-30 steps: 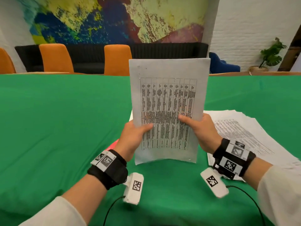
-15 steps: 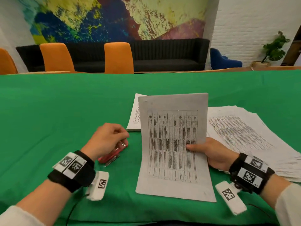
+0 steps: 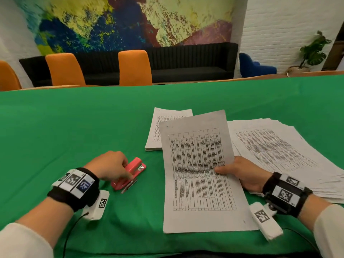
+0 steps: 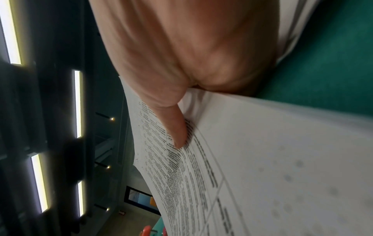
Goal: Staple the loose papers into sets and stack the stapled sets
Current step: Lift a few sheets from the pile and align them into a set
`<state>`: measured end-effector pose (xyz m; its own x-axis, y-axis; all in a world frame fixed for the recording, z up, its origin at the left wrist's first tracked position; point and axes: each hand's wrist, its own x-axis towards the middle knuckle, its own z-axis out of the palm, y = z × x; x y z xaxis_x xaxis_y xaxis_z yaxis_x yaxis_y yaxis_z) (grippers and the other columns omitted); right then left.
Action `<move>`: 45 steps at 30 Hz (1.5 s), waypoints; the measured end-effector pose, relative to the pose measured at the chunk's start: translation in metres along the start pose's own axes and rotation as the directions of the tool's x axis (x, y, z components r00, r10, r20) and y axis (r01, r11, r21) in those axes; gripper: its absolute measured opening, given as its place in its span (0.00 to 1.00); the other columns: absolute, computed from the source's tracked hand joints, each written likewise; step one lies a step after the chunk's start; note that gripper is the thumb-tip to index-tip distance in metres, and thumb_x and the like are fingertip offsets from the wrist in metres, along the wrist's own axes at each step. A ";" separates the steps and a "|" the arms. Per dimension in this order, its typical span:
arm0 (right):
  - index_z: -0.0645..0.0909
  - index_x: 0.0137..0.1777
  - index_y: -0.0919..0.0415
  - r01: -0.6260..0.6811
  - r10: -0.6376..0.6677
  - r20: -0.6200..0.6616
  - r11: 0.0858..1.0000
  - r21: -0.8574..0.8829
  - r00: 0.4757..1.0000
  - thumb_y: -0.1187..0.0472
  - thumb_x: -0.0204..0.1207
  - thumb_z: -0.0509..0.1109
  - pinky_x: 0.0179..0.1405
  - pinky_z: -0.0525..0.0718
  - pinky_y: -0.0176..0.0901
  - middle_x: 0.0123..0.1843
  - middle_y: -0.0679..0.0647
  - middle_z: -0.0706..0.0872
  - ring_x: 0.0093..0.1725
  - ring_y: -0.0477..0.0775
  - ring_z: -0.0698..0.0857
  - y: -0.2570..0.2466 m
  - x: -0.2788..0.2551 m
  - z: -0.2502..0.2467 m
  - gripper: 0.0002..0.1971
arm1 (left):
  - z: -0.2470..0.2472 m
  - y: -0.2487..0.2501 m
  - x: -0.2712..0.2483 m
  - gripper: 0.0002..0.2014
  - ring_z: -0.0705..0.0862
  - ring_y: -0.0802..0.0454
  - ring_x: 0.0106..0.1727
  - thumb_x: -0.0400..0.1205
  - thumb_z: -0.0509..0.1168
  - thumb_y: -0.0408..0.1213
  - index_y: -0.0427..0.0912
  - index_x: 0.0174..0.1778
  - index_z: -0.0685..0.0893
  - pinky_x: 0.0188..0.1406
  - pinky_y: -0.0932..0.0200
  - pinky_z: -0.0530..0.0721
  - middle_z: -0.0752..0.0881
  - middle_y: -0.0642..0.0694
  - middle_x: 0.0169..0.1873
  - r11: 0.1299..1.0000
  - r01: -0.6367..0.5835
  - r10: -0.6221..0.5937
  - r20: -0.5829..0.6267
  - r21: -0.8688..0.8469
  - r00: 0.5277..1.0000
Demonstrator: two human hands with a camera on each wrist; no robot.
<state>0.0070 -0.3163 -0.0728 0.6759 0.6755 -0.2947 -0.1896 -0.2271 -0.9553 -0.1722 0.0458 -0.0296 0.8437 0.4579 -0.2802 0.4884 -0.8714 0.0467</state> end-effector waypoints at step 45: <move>0.83 0.69 0.70 0.013 -0.013 0.019 1.000 -0.010 1.000 0.71 0.81 0.73 0.69 0.86 0.70 0.61 0.66 0.92 0.61 0.67 0.92 0.004 0.002 -0.001 0.17 | -0.068 0.151 0.084 0.15 0.82 0.49 0.36 0.83 0.69 0.52 0.46 0.55 0.77 0.38 0.52 0.83 0.84 0.49 0.39 0.561 -0.499 -0.164 -0.679 -0.660 0.715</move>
<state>0.0082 -0.3160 -0.0772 0.6645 0.6916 -0.2831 -0.1737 -0.2255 -0.9586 -0.0123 -0.0357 0.0189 0.6751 0.5898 0.4432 0.0005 -0.6011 0.7992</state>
